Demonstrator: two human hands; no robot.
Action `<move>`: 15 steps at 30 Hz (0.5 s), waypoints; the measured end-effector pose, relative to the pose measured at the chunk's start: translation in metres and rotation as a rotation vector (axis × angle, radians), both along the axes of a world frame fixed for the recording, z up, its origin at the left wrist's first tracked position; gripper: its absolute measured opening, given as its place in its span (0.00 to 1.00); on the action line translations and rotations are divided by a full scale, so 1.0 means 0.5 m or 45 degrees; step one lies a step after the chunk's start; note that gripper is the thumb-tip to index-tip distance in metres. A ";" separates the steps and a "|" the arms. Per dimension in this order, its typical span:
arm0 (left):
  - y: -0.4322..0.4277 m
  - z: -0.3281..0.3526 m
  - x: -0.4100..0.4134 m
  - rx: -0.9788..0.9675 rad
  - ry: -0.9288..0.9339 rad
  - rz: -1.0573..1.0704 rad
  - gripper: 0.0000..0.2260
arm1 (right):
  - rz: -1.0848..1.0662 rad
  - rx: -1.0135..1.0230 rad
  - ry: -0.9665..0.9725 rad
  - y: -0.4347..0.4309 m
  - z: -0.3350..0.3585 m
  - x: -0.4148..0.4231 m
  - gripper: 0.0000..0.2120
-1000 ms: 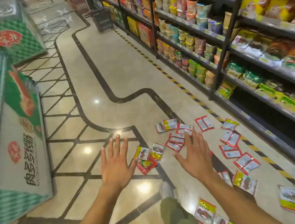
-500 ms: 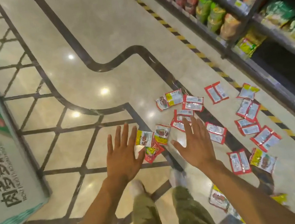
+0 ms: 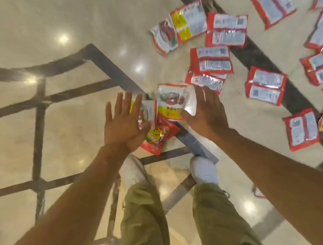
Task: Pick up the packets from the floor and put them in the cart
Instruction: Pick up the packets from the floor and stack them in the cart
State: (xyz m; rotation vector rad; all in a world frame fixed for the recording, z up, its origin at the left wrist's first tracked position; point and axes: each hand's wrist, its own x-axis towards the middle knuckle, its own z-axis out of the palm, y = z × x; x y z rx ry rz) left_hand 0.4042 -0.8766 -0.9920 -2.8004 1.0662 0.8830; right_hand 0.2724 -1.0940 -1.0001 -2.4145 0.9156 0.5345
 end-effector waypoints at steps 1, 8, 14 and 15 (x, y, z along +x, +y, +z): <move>0.003 -0.055 0.009 0.022 0.013 -0.015 0.36 | -0.016 0.028 0.055 0.004 -0.051 0.007 0.46; 0.020 -0.366 0.073 0.103 0.109 -0.154 0.39 | -0.140 0.049 0.185 0.035 -0.343 0.037 0.45; 0.053 -0.489 0.117 0.076 0.206 -0.242 0.52 | -0.782 0.174 0.067 0.061 -0.460 0.084 0.47; 0.055 -0.495 0.120 0.063 0.196 -0.238 0.52 | -0.890 0.195 0.036 0.058 -0.472 0.094 0.44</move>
